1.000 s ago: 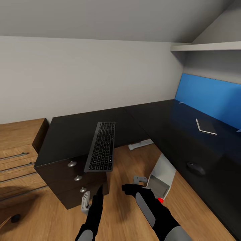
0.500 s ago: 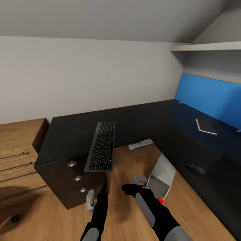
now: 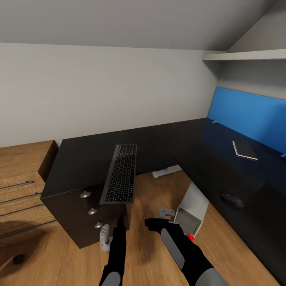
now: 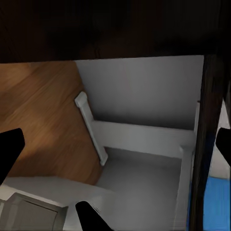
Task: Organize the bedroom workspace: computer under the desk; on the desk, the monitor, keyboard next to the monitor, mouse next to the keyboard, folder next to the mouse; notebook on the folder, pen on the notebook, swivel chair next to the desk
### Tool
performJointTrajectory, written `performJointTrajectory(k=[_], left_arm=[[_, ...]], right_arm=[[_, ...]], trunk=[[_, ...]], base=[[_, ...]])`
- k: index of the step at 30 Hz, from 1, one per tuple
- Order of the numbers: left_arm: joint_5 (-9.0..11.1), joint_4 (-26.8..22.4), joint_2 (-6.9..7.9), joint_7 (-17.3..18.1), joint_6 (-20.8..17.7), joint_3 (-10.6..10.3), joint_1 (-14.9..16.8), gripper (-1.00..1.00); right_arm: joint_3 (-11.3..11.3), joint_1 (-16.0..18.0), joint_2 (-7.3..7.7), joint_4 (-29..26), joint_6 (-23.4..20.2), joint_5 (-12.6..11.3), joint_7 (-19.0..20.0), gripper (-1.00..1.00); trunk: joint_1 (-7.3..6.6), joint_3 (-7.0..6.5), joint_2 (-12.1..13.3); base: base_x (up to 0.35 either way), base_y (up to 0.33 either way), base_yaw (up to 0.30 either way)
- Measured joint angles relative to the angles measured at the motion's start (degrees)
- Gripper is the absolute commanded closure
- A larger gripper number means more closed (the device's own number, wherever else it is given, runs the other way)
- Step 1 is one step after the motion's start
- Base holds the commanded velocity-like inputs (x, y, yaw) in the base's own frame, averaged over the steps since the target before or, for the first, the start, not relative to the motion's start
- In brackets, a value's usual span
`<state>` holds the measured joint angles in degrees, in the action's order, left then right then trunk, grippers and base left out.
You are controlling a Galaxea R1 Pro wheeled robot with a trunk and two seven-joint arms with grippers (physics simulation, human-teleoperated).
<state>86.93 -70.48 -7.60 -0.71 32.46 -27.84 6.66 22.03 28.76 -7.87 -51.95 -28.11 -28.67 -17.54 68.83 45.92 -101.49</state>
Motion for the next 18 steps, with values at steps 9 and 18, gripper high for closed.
performJointTrajectory(k=[9,18], left_arm=[[-1.4,-1.3,0.03,3.2,1.1,-2.1,0.0,-1.0],[-3.9,-1.6,0.07,3.8,1.3,-3.2,0.0,-1.0]], right_arm=[[0.0,0.0,0.02,0.0,0.0,0.0,0.0,-1.0],[0.0,0.0,0.02,-0.2,0.0,0.0,-0.1,-1.0]], trunk=[[0.0,0.0,0.0],[0.0,0.0,0.0]], base=[[0.0,0.0,0.0],[0.0,0.0,0.0]])
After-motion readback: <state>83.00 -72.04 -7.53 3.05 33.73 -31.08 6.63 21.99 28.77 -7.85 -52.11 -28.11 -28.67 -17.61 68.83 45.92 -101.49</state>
